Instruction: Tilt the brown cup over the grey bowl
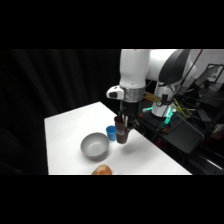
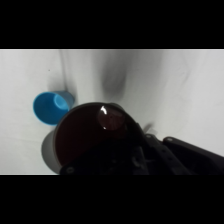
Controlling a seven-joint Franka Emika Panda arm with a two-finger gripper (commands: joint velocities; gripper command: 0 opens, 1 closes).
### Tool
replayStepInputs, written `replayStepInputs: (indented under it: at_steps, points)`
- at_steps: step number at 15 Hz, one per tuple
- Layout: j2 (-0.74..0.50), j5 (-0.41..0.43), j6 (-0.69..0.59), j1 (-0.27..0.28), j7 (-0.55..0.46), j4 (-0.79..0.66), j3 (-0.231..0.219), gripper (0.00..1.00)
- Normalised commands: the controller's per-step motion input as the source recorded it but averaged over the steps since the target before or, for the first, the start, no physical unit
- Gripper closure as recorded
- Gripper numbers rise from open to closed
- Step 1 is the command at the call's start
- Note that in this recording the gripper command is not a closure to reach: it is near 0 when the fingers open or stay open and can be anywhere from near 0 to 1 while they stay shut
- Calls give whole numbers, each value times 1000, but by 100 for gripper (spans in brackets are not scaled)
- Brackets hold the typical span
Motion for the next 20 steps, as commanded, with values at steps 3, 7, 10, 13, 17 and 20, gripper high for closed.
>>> replayStepInputs:
  at_steps: [3, 7, 10, 13, 17, 20]
  points:
    - [396, 668, -278, -207, -926, 761, -92, 6]
    - [512, 784, -545, -307, -999, 940, -36, 6]
    - [493, 659, -684, -423, -898, 851, -5, 6]
    - [509, 532, -672, -316, -597, 720, 43, 8]
    - [456, 478, -598, -203, -398, 567, 55, 9]
    - [317, 461, -627, -199, -293, 500, 27, 10]
